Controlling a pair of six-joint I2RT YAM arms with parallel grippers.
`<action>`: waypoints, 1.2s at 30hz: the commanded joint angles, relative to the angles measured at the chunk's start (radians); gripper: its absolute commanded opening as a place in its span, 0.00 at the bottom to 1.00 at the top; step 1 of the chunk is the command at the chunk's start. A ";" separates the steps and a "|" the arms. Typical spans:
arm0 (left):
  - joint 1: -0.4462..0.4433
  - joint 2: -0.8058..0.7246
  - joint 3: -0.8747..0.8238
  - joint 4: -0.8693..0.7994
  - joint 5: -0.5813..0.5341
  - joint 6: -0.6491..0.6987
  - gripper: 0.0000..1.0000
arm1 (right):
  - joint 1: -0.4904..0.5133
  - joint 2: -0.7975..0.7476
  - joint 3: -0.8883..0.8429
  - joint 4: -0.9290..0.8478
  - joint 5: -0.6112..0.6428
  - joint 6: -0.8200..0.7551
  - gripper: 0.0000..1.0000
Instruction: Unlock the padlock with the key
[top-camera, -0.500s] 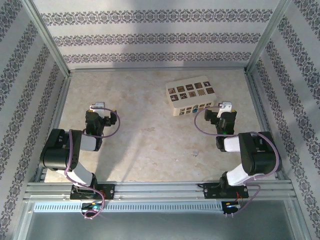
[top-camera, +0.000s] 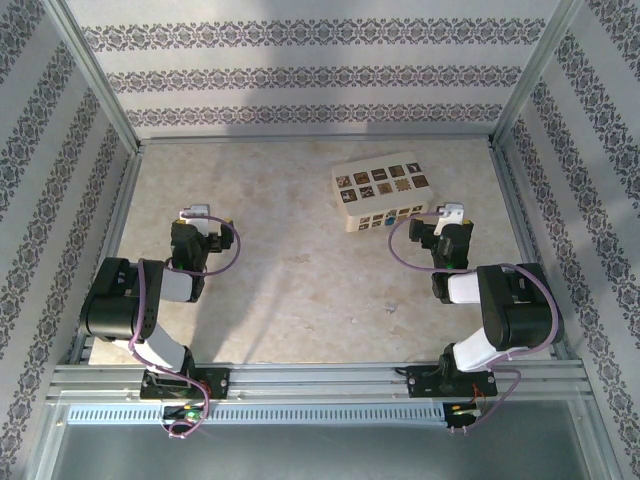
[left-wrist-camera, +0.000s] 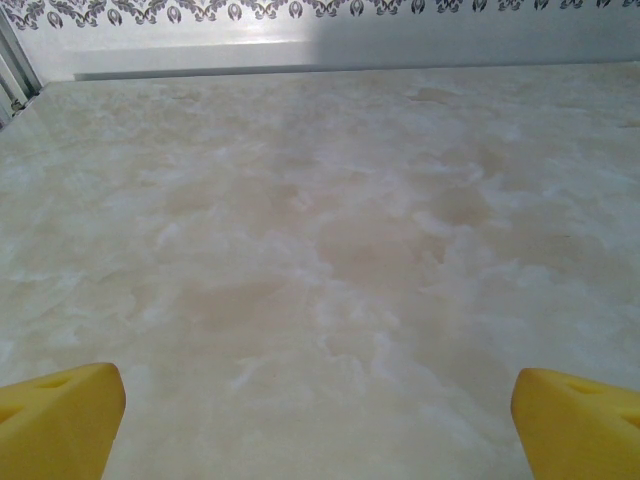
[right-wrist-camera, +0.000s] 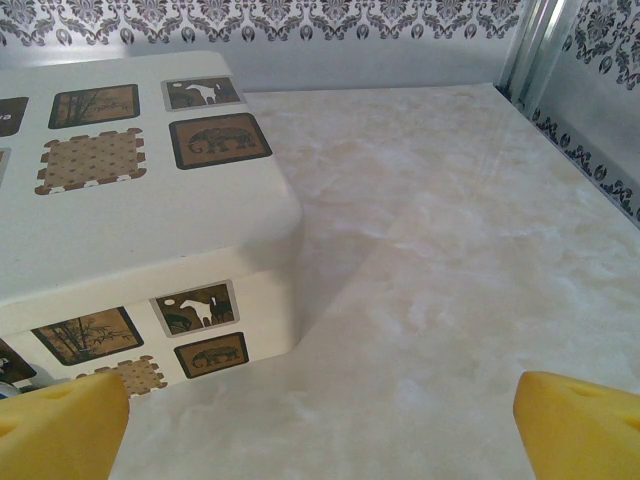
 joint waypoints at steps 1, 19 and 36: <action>0.008 -0.006 0.005 -0.018 0.019 0.001 0.99 | 0.009 -0.007 -0.009 0.026 0.018 0.007 0.98; 0.007 -0.204 -0.074 -0.034 -0.015 -0.009 0.99 | 0.001 -0.182 0.025 -0.168 0.029 0.032 0.98; -0.038 -0.609 0.233 -0.992 0.117 -0.427 0.99 | -0.038 -0.381 0.401 -1.068 -0.249 0.224 0.99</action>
